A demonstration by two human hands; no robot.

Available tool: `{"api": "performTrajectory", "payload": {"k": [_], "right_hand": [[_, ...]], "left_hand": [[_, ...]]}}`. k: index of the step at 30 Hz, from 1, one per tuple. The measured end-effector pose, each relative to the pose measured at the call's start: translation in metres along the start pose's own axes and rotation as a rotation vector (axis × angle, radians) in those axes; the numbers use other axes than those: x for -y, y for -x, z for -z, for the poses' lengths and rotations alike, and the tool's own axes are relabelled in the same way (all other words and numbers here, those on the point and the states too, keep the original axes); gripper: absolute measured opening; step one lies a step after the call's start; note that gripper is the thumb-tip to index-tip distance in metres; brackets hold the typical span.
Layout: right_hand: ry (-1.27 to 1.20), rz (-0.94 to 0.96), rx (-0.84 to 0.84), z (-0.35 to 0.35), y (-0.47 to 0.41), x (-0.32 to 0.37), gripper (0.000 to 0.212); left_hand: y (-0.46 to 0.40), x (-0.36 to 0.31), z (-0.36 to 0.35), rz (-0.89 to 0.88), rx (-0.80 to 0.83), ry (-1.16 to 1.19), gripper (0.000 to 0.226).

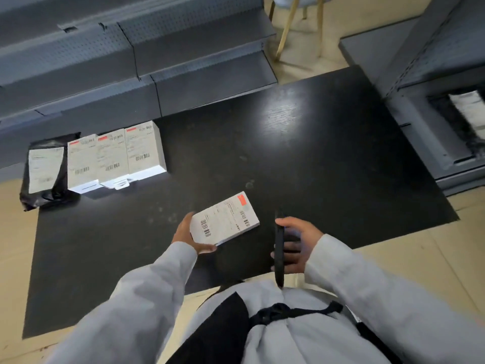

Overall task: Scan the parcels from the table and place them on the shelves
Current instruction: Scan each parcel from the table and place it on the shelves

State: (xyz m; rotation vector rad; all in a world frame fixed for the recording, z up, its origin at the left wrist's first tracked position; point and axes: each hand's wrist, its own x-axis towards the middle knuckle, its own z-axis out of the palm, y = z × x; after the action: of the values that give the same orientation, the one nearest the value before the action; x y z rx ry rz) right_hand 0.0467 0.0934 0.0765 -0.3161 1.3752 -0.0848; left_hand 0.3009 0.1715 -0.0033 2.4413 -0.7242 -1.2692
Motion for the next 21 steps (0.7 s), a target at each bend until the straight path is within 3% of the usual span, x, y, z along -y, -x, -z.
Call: {"api": "performTrajectory", "payload": {"k": [2, 5, 9, 12, 15, 21], "right_hand": [[0.084, -0.035, -0.007, -0.016, 0.004, 0.004, 0.030], [0.207, -0.091, -0.021, -0.045, 0.002, 0.006, 0.027], [0.186, -0.167, -0.011, -0.081, -0.018, -0.008, 0.041], [0.086, -0.207, 0.005, -0.098, -0.027, -0.025, 0.065], [0.040, -0.184, -0.007, -0.103, -0.029, -0.037, 0.064], [0.030, -0.181, 0.035, -0.117, -0.026, -0.043, 0.057]], "left_hand": [[-0.020, -0.005, 0.006, -0.110, 0.043, -0.061, 0.116], [-0.036, -0.021, 0.007, -0.232, 0.105, -0.147, 0.103], [-0.056, -0.030, 0.004, -0.365, 0.166, -0.281, 0.103], [-0.068, -0.023, 0.003, -0.424, 0.197, -0.386, 0.097], [-0.067, -0.026, 0.004, -0.508, 0.167, -0.373, 0.083], [-0.056, -0.031, 0.010, -0.452, 0.198, -0.328, 0.081]]}}
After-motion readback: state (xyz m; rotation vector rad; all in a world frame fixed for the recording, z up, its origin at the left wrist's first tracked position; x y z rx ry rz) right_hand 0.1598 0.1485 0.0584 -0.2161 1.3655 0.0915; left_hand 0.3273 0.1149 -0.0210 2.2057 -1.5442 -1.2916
